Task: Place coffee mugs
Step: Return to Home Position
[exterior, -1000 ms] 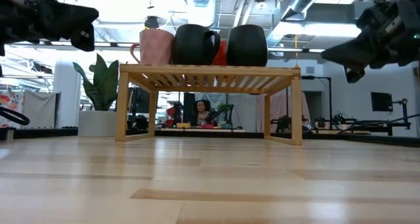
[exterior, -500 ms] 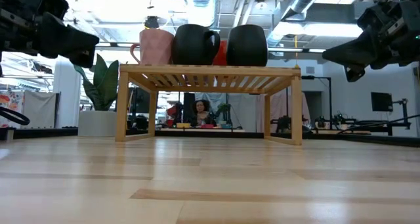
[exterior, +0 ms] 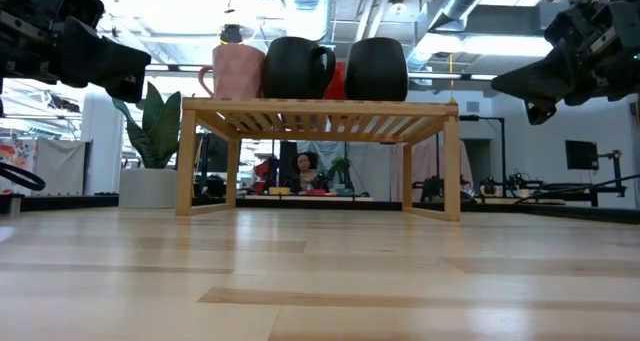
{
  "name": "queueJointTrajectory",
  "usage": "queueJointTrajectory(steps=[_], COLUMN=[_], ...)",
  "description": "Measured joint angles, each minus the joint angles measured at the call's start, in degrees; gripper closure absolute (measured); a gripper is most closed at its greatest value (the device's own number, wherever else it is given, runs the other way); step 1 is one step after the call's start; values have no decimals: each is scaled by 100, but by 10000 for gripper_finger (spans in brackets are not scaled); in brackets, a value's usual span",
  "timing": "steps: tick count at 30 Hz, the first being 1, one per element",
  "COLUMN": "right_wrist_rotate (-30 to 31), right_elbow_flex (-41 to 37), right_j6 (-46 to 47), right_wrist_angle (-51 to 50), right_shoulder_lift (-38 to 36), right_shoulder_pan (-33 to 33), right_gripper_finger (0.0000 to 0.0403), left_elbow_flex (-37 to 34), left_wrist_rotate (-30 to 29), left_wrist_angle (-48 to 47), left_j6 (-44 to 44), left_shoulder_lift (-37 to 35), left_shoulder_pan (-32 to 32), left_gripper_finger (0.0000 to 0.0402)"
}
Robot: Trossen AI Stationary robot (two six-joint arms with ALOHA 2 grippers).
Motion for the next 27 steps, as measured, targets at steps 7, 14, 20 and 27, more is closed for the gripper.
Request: queueJointTrajectory(steps=[7,14,20,27], right_wrist_rotate=[6,20,76,183], right_elbow_flex=[-2,-4,-4,-7], right_j6=[115,155,164,166], right_wrist_angle=[-162,-344,-334,-266], right_shoulder_lift=[0,0,0,-46], right_shoulder_pan=[0,-16,-17,19], right_gripper_finger=[379,378,378,378], left_elbow_flex=[-4,-6,-9,-11], left_wrist_rotate=[-4,-4,-4,-6], left_wrist_angle=[0,0,0,0], left_j6=[-49,-63,-141,-179], left_shoulder_lift=[0,0,0,0], left_shoulder_pan=[-1,-1,1,-1], left_gripper_finger=[401,401,401,401])
